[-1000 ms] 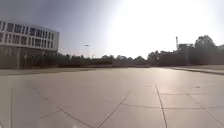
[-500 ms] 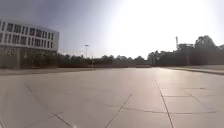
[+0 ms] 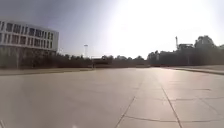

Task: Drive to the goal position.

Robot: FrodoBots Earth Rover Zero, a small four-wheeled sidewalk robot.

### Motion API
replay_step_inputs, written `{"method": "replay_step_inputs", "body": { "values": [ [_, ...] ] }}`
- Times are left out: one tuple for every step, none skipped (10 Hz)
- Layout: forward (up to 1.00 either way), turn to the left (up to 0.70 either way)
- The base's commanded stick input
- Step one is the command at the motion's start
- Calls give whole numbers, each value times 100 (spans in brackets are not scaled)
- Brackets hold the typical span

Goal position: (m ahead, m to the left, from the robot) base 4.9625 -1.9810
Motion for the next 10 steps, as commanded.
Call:
{"method": "replay_step_inputs", "body": {
  "values": [
    [38,4],
    [26,0],
    [11,1],
    [11,1],
    [10,0],
    [10,0],
    [8,0],
    [7,0],
    [7,0],
    [7,1]
  ]
}}
